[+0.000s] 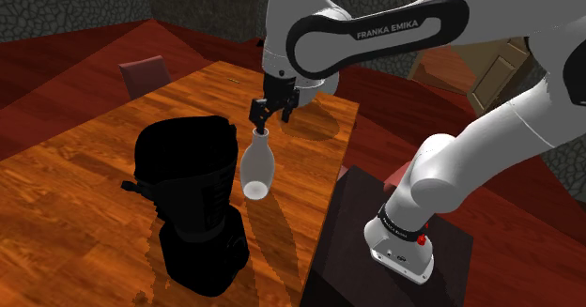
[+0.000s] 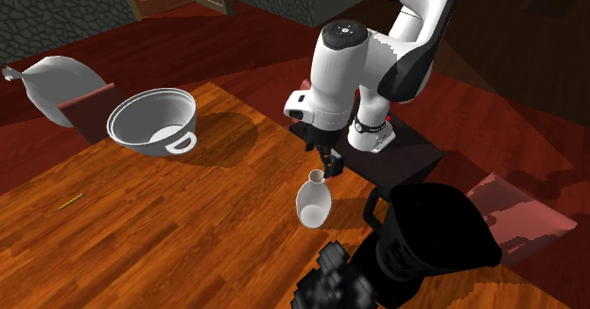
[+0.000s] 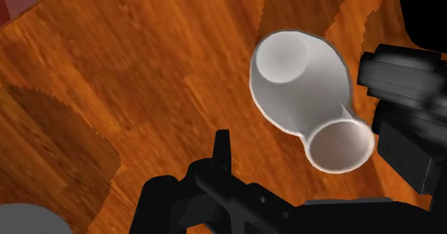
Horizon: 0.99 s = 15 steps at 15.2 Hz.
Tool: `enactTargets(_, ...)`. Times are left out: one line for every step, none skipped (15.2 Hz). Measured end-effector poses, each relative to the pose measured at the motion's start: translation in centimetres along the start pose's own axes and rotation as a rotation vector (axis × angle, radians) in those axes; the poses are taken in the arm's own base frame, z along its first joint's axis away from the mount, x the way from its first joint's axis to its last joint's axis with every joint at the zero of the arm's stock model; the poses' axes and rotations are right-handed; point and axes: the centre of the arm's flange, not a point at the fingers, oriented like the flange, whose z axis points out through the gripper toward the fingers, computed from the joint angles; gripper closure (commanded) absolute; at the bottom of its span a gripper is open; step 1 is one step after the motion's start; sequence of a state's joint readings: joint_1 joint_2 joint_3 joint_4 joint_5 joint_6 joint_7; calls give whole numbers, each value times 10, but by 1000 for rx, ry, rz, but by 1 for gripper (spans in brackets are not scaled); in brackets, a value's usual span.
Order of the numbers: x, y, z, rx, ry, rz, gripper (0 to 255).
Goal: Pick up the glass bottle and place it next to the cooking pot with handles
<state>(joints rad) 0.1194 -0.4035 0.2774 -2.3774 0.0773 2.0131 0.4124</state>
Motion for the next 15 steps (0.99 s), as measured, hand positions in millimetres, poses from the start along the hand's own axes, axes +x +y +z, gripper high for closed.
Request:
enactTargets(4,-10,5,6,6,5,0)
enactTargets(7,-17,5,10,10,8,0)
enactTargets(8,-22,8,12,12,10,0)
enactTargets(9,-24,13,13,13,11,0)
enactTargets(8,-26,18,14,13,11,0)
enactTargets(9,-25,23,14,14,11,0)
enactTargets(9,-25,29,15,14,12,0)
enactTargets(9,-25,34,15,14,12,0)
enactTargets(9,-26,40,15,14,12,0)
enactTargets(9,-27,44,15,14,12,0)
enactTargets(9,-27,46,15,14,12,0)
enactTargets(9,-27,47,15,14,12,0)
enactTargets(9,-27,47,15,14,12,0)
enactTargets(10,-27,48,15,14,12,0)
enactTargets(10,-27,48,15,14,12,0)
